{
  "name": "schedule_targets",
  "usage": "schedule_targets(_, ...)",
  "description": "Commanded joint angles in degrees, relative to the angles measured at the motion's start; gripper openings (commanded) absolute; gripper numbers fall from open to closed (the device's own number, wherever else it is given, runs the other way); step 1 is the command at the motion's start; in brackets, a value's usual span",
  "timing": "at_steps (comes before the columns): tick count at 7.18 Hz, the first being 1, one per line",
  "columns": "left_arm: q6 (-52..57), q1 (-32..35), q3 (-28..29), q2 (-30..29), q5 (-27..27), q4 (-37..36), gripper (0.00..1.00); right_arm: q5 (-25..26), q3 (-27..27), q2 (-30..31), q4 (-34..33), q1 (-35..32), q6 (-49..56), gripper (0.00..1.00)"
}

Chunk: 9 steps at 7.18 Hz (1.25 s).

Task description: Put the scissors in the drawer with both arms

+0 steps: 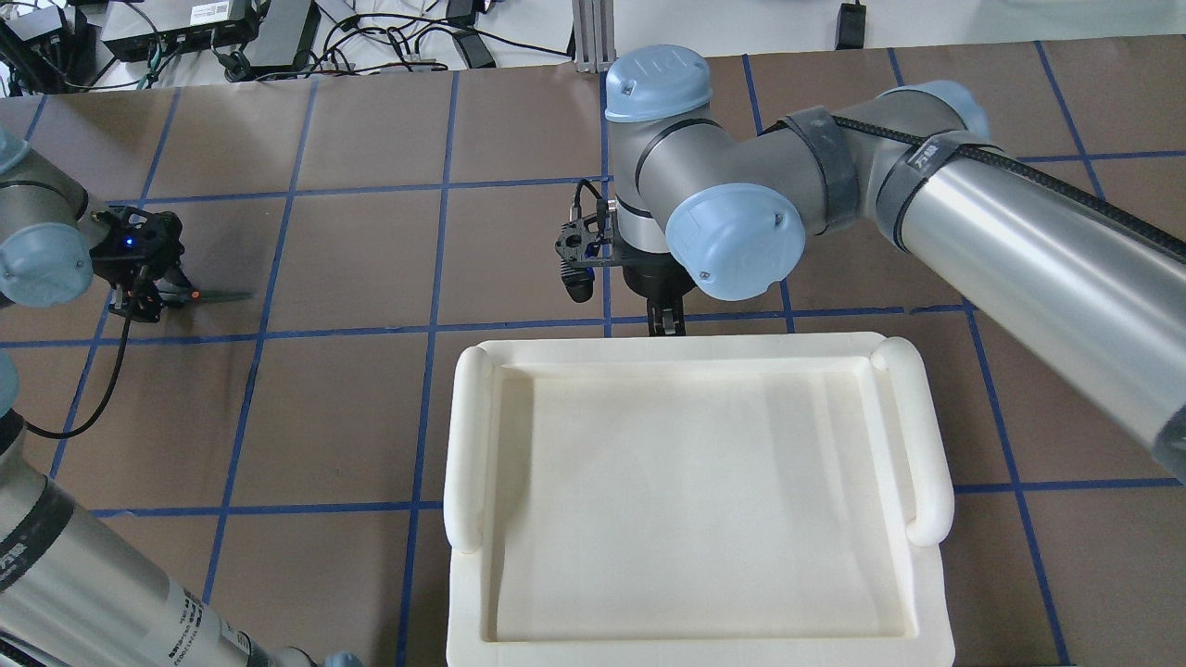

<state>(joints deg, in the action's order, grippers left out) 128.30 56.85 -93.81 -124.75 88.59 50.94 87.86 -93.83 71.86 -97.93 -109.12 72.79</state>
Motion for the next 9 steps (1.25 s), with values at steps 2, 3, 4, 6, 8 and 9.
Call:
schedule_targets(2,0.02,0.01,-0.06,0.99,-0.09,0.56,0.19,1.60,-0.13,-0.32,-2.35,0.05,-0.02,0.96)
schedule_targets(3,0.02,0.10,0.03,2.04,-0.09,1.26,0.16,2.66,0.40,-0.14,-2.52,-0.04,-0.02,0.97)
schedule_targets(4,-0.07,0.10,0.11,3.18,-0.09,2.66,0.16,2.76,0.49,-0.05,-2.61,-0.04,-0.02,0.97)
schedule_targets(6,-0.07,0.10,0.11,3.98,-0.09,3.81,0.16,2.76,2.49,0.21,-2.35,0.48,-0.37,0.97)
schedule_targets(8,-0.07,0.19,0.12,4.16,-0.09,3.90,0.16,2.15,4.45,-1.10,-1.30,0.58,-0.46,0.96)
schedule_targets(9,0.02,0.19,0.03,4.16,-0.18,3.90,0.16,2.49,5.23,-1.02,2.01,0.66,-0.81,0.90)
